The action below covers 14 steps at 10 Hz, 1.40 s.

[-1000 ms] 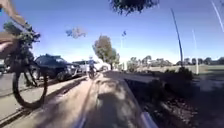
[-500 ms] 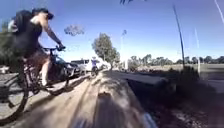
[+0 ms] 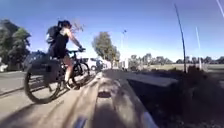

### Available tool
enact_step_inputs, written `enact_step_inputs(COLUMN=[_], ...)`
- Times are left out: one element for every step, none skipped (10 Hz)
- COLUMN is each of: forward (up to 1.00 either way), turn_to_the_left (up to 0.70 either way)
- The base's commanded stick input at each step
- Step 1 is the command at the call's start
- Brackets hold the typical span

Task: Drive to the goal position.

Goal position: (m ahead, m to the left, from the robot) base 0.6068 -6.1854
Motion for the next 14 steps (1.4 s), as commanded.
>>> enact_step_inputs(forward=[0.98,0.97,0.98,0.98,0.97,0.97,0.97,0.97,0.97,0.97,0.98,0.98,0.98,0.98], turn_to_the_left=[0.0,0.0,0.0,0.0,0.0,0.0,0.0,0.0,0.0,0.0,0.0,0.0,0.0,0.0])
